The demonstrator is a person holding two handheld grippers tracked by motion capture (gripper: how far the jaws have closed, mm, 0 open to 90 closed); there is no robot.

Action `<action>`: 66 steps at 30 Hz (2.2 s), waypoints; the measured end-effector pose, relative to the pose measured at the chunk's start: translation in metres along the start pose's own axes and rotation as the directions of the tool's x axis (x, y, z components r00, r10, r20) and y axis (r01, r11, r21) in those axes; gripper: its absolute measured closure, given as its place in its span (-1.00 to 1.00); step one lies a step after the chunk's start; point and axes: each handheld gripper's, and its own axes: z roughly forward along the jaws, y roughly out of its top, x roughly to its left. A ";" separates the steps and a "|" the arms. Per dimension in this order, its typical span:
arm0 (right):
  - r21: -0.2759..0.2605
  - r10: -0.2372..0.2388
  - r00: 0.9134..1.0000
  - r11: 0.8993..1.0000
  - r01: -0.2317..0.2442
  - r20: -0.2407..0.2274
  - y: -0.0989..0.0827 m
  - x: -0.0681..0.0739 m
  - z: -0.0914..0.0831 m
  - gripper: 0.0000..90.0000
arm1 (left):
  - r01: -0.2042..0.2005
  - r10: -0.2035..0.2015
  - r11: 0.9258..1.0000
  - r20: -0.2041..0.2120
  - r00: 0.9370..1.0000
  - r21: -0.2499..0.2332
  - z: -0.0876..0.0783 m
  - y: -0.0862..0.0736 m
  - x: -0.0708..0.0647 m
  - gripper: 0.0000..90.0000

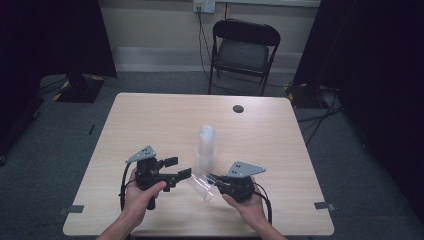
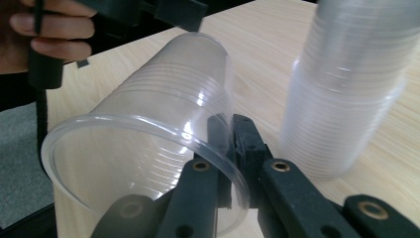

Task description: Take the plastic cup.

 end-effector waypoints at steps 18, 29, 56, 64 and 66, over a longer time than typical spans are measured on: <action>0.041 0.152 0.988 0.987 -0.153 0.040 0.001 -0.034 -0.021 0.98 | -0.237 0.247 0.963 -0.070 0.967 0.127 0.012 -0.019 -0.011 -0.49; 0.182 0.198 0.980 0.964 -0.192 -0.014 0.000 -0.036 -0.012 0.99 | -0.374 0.377 0.894 0.037 0.926 0.246 0.020 -0.026 -0.018 -0.53; 0.453 0.207 0.963 0.885 -0.110 -0.171 0.021 -0.026 0.016 1.00 | -0.674 0.672 0.674 0.127 0.729 0.302 0.032 -0.039 -0.040 -0.65; 0.503 0.232 0.954 0.857 -0.109 -0.189 0.022 -0.025 0.021 1.00 | -0.715 0.707 0.629 0.159 0.689 0.305 0.037 -0.042 -0.043 -0.57; 0.518 0.242 0.951 0.848 -0.111 -0.194 0.023 -0.025 0.023 1.00 | -0.714 0.704 0.631 0.162 0.691 0.303 0.037 -0.043 -0.043 -0.53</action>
